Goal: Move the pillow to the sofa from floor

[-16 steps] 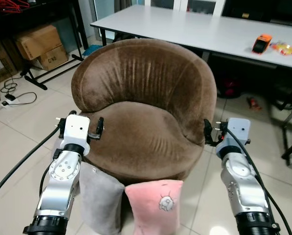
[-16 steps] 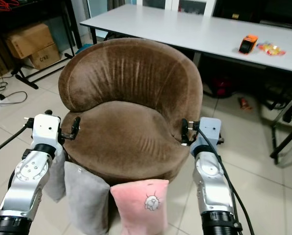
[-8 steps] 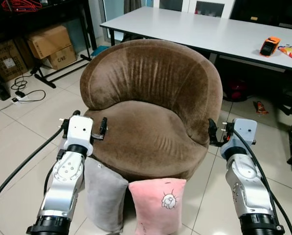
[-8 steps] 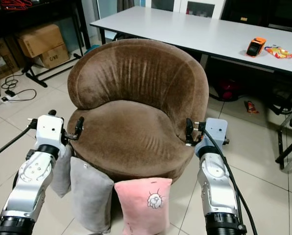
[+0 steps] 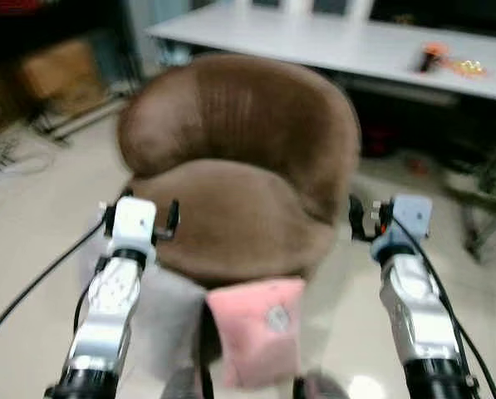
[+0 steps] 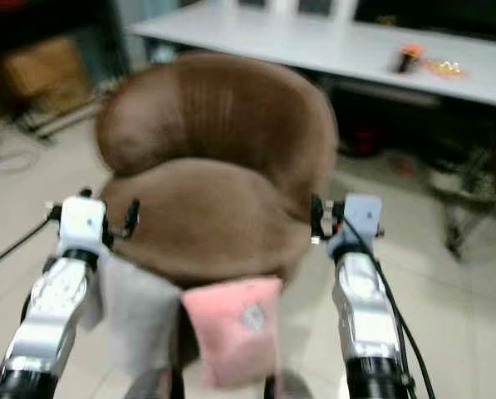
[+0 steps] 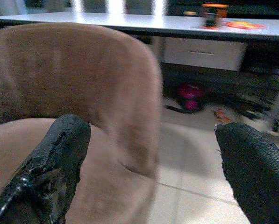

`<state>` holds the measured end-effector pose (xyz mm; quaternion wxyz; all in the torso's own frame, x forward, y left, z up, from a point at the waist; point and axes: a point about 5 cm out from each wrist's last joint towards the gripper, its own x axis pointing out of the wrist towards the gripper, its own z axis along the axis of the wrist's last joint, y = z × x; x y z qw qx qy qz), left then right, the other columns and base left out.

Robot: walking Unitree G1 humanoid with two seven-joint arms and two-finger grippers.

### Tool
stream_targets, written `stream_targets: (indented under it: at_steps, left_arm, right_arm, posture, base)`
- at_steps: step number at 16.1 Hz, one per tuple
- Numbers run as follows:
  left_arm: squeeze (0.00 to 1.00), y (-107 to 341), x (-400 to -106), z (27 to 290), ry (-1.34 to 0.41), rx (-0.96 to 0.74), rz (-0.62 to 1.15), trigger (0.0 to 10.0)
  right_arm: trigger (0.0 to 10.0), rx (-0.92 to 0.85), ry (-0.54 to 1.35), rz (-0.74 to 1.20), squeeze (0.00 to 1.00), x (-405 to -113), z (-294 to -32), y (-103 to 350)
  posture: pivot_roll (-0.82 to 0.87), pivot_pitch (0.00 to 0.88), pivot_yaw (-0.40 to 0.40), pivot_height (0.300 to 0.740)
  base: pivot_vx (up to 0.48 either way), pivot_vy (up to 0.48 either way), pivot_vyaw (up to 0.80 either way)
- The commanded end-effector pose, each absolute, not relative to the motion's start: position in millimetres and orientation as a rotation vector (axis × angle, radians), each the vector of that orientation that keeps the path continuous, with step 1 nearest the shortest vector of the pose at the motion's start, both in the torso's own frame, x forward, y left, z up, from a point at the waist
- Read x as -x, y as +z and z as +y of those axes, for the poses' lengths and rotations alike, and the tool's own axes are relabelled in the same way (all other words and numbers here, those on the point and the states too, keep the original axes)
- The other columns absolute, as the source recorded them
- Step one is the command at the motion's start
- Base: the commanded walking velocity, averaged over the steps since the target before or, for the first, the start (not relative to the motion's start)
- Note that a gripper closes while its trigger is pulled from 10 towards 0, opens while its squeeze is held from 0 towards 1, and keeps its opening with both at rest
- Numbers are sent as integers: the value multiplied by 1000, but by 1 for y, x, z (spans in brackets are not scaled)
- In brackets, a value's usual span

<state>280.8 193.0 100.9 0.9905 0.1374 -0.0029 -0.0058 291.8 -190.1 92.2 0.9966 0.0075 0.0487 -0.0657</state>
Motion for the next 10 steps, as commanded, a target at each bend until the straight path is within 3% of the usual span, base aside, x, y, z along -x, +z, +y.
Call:
stream_targets:
  at_steps: [1,9,10]
  left_arm:
    - [0,103,-283,190,-26,-277,-20,10000]
    - [0,104,-283,190,-26,-243,-21,10000]
    - [43,104,-283,189,-30,-238,-23,10000]
  right_arm:
    - [10000,-16,-141,110,0,-291,-193,89]
    - [10000,-19,-141,135,0,-291,-192,86]
    - [10000,-26,-133,138,0,-292,-191,86]
  posture:
    - [-11,0,9,656]
    - [-15,0,5,656]
    - [-16,0,4,656]
  base:
    - [0,0,-531]
    - [0,0,-66]
    - [0,0,0]
